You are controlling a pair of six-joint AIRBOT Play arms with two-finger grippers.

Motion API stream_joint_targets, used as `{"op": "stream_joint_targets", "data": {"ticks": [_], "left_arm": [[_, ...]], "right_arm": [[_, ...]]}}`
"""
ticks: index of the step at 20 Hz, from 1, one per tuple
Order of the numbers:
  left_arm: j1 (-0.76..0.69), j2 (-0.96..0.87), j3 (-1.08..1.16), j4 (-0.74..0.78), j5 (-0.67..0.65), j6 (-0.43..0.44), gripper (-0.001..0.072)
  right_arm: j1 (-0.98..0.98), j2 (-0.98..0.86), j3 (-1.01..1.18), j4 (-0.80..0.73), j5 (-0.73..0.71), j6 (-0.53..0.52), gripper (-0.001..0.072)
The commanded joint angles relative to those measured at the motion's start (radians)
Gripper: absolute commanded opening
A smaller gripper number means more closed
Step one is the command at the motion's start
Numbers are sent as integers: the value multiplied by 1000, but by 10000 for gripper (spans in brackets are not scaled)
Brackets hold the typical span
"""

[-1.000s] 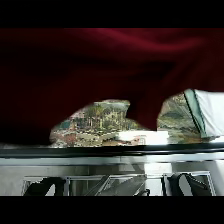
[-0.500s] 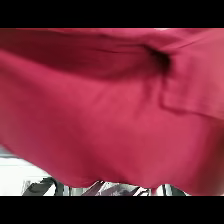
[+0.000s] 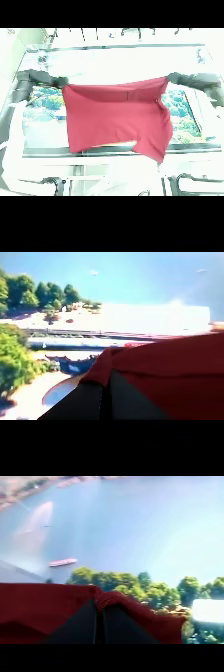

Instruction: Fold the shirts.

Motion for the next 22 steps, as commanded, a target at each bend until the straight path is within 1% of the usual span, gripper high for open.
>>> {"op": "stream_joint_targets", "data": {"ticks": [1,3,5,7,8,10,12,14,15,16,22], "left_arm": [[6,-252,173,-1,10,23,16],[23,-330,306,-1,63,23,16],[42,-395,431,-2,158,11,16],[52,-418,485,0,227,11,16],[60,-415,484,-1,242,11,16],[60,-414,483,0,293,11,16],[60,-410,453,0,320,11,16],[60,-410,422,1,336,11,16],[60,-410,409,0,336,11,16],[58,-412,405,0,337,11,16],[40,-416,405,2,343,-25,16]], "right_arm": [[16,-200,79,16,112,-13,18],[15,-262,182,16,124,-11,18],[10,-320,291,8,113,20,18],[3,-347,366,-17,64,37,18],[2,-346,381,-56,40,47,18],[1,-335,391,-229,-26,154,18],[4,-330,390,-436,-129,281,18],[7,-332,389,-564,-207,336,18],[10,-332,384,-607,-218,351,18],[12,-333,382,-627,-220,356,18],[14,-381,370,-628,-216,370,18]]}}
